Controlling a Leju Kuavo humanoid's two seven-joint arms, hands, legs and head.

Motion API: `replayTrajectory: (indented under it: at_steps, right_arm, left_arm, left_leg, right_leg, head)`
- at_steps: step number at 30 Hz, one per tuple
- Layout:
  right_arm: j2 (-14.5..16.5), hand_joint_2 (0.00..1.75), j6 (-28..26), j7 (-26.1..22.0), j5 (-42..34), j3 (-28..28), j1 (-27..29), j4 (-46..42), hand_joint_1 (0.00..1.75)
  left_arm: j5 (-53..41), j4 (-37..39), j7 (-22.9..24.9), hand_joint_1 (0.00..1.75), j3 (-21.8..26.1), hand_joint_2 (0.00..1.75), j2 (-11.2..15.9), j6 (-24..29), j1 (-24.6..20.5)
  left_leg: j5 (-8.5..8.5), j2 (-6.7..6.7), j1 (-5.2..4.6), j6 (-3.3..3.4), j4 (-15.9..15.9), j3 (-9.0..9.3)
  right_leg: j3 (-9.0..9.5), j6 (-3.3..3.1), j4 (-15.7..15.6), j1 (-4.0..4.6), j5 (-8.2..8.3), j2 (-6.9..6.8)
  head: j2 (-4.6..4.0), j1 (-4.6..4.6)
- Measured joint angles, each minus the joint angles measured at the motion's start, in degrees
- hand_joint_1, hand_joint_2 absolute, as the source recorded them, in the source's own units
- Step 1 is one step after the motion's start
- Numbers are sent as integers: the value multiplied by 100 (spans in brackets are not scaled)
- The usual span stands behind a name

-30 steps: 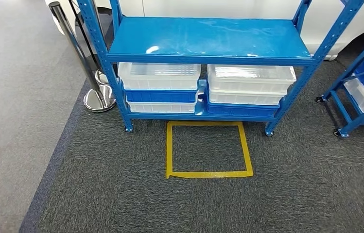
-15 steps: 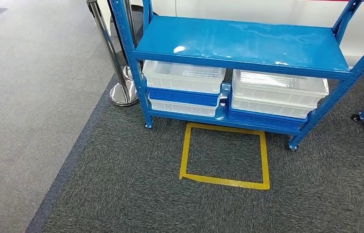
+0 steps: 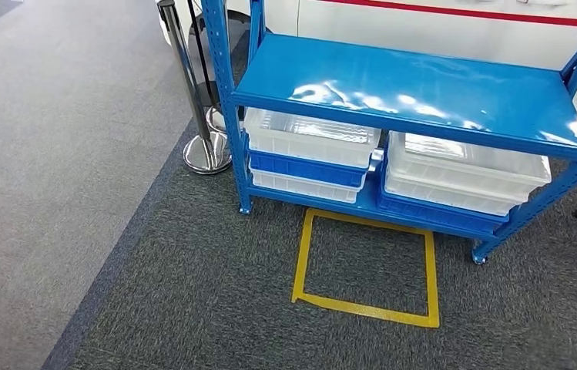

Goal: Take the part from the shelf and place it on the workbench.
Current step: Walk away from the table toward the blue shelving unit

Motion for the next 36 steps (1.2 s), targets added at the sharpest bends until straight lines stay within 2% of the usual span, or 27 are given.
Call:
replayTrajectory:
  at_steps: [1,2,3,4,6,7,9,11,12,13,14,16,17,19,20,21,22,24,25,26,27,28,29,30,32,34,36]
  right_arm:
    - [-1,0,5,3,-33,-26,14,1,0]
    - [-3,0,9,4,-59,-50,18,1,0]
    - [-3,0,14,4,-76,-68,5,2,0]
    - [-3,0,19,4,-88,-82,-10,2,0]
    - [2,0,21,3,-103,-99,-41,2,0]
    - [3,0,20,2,-107,-107,-41,1,0]
    - [6,0,19,-1,-111,-121,-44,1,0]
    - [9,0,24,-2,-112,-140,-44,2,0]
    - [11,0,26,-2,-112,-149,-43,2,0]
    - [11,0,28,-3,-112,-157,-41,2,0]
    - [11,0,29,-4,-112,-164,-41,2,0]
    - [16,0,51,-5,-115,-180,-42,3,0]
    - [21,0,67,-6,-120,-188,-45,3,0]
    - [38,0,93,-4,-130,-201,-59,4,0]
    - [47,0,97,-2,-136,-206,-59,5,0]
    - [55,0,98,-1,-140,-212,-56,5,0]
    - [60,0,94,3,-142,-221,-49,6,0]
    - [60,0,70,24,-144,-240,-52,7,0]
    - [59,0,47,37,-134,-248,-60,7,0]
    - [58,0,25,46,-122,-252,-68,7,0]
    - [59,0,6,51,-107,-254,-74,7,0]
    - [60,0,-4,56,-88,-255,-71,7,0]
    - [59,0,-7,60,-71,-255,-66,7,0]
    - [57,0,-6,64,-53,-255,-60,7,0]
    - [54,0,-6,68,-26,-256,-55,7,0]
    - [52,0,-5,67,-13,-255,-64,7,0]
    - [55,0,-5,67,-2,-255,-74,7,0]
  left_arm:
    - [0,0,-2,0,1,0,-4,6,11]
    - [-1,0,-5,0,1,0,-8,9,15]
    - [-2,-1,-7,0,2,0,-11,11,17]
    - [-2,-3,-9,0,2,0,-13,13,10]
    - [-3,-9,-9,0,2,0,-14,19,-29]
    - [-3,-11,-9,0,2,0,-14,21,-46]
    - [-3,-13,-7,0,2,0,-14,24,-69]
    - [-4,-13,-1,0,2,0,-14,26,-71]
    - [-5,-13,3,0,2,0,-14,26,-66]
    - [-6,-13,4,0,2,0,-14,26,-60]
    - [-7,-13,5,0,2,0,-13,25,-54]
    - [-11,-14,7,0,2,0,-7,25,-40]
    - [-15,-15,8,0,1,0,1,25,-35]
    - [-22,-24,13,0,0,0,17,23,-29]
    - [-24,-28,18,0,0,0,20,22,-29]
    - [-25,-32,22,0,1,0,18,22,-28]
    - [-25,-33,25,0,1,0,13,22,-30]
    - [-26,-36,26,0,2,0,5,20,-34]
    - [-27,-37,27,0,2,0,6,19,-33]
    - [-29,-38,28,0,2,0,7,19,-28]
    - [-33,-39,30,0,2,0,9,19,-24]
    - [-37,-39,32,0,2,0,9,16,-23]
    - [-41,-39,34,0,2,0,9,10,-25]
    - [-44,-39,35,0,2,0,9,1,-29]
    - [-44,-39,35,0,2,0,7,-16,-34]
    - [-44,-39,34,0,2,0,6,-27,-35]
    - [-43,-40,32,0,2,0,7,-36,-46]
  left_leg:
    - [-86,14,-6,-21,13,98]
    - [-172,37,-17,-49,28,170]
    - [-253,63,-31,-86,41,214]
    - [-308,92,-39,-123,57,251]
    - [-292,127,-39,-192,173,219]
    - [-237,124,-31,-221,360,136]
    - [-272,103,-8,-286,973,-229]
    - [-616,97,17,-340,1568,-662]
    - [-768,97,27,-354,1722,-829]
    - [-789,95,34,-357,1726,-934]
    - [-653,87,39,-349,1567,-957]
    - [-73,-40,37,-296,877,-820]
    - [83,-147,32,-256,578,-751]
    - [140,-319,9,-170,299,-698]
    - [116,-319,-3,-133,294,-696]
    - [190,-280,12,-97,252,-669]
    - [281,-216,26,-68,199,-632]
    - [365,-82,53,-13,102,-574]
    - [373,-23,37,5,89,-568]
    - [370,27,27,22,87,-571]
    - [363,73,18,25,90,-573]
    - [354,113,13,26,94,-571]
    - [343,139,12,21,99,-564]
    - [329,151,14,9,107,-553]
    - [281,161,3,-39,151,-539]
    - [235,166,-16,-101,187,-542]
    - [188,171,-18,-172,174,-532]
  right_leg:
    - [14,-41,-313,17,339,-61]
    - [22,-94,-552,40,598,-113]
    - [26,-148,-689,63,805,-141]
    - [19,-198,-726,83,893,-137]
    - [69,-262,-736,79,851,-39]
    - [107,-288,-773,67,830,-4]
    - [216,-335,-855,42,799,54]
    - [308,-365,-891,40,747,135]
    - [347,-367,-894,40,718,189]
    - [386,-360,-892,40,689,250]
    - [424,-352,-891,41,665,313]
    - [491,-324,-892,39,630,439]
    - [504,-307,-891,38,624,497]
    - [482,-248,-882,26,614,603]
    - [473,-208,-883,23,615,664]
    - [470,-162,-881,28,611,717]
    - [465,-127,-851,40,586,685]
    - [336,-82,-550,67,373,442]
    - [191,-70,-247,66,186,277]
    - [18,-54,107,57,-3,180]
    - [-127,-35,412,43,-127,131]
    - [-200,-15,573,27,-153,105]
    - [-170,1,530,12,-69,89]
    - [-23,7,261,-1,109,75]
    - [379,-18,-508,-2,430,37]
    - [575,-75,-900,15,514,22]
    - [587,-145,-923,27,473,35]
  head:
    - [0,1]
    - [0,0]
    - [0,-4]
    - [0,-4]
    - [0,-7]
    - [0,-7]
    - [0,-9]
    - [0,-9]
    - [0,-9]
    - [0,-9]
    - [0,-9]
    - [-1,-8]
    - [0,-8]
    - [0,-9]
    - [0,-9]
    - [-1,-9]
    - [-1,-7]
    - [-1,1]
    - [-1,3]
    - [0,5]
    - [0,5]
    - [0,4]
    - [0,5]
    - [-1,5]
    - [-1,6]
    - [-1,4]
    - [0,3]
